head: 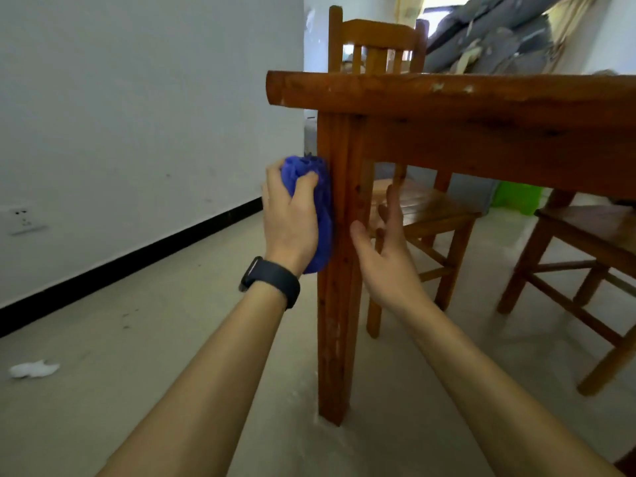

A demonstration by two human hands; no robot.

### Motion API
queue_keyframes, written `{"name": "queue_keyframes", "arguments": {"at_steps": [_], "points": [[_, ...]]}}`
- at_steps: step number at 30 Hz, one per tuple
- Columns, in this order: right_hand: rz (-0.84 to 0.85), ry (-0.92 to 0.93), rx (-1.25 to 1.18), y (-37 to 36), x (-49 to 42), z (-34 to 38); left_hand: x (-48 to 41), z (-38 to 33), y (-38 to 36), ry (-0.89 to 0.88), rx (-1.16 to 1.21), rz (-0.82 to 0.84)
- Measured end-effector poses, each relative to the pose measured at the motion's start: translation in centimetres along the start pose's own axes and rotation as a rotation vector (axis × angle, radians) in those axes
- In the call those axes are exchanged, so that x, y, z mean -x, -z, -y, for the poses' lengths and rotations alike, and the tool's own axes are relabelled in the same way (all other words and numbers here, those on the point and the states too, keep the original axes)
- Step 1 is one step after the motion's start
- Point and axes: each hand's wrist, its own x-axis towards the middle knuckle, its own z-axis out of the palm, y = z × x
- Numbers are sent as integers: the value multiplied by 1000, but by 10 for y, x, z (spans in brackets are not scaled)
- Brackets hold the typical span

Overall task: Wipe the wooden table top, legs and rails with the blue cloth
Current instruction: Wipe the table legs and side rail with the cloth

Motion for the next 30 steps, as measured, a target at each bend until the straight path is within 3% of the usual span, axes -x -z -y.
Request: {"name": "queue_keyframes", "arguments": {"at_steps": [5, 10, 14, 18, 23, 24, 26, 28, 30], "points": [[105, 8, 18, 6, 0, -13, 30, 42, -18, -100, -270, 1], [182, -85, 121, 3, 22, -39, 81, 117, 32, 177, -750, 398], [195, -218, 20, 8, 42, -63, 74, 96, 38, 259, -418, 147], [160, -364, -89, 11, 66, -85, 49, 54, 13, 161, -218, -5], [119, -425, -81, 22, 74, -109, 51, 49, -15, 21, -216, -80], [120, -434, -89, 24, 73, -111, 60, 61, -16, 56, -252, -77], [160, -448, -114, 23, 76, -116, 91, 93, -9, 288, -301, -24], [230, -450, -138, 14, 83, -124, 128, 124, 6, 621, -206, 39], [323, -465, -150, -5, 95, -134, 157, 148, 23, 822, -71, 39]]}}
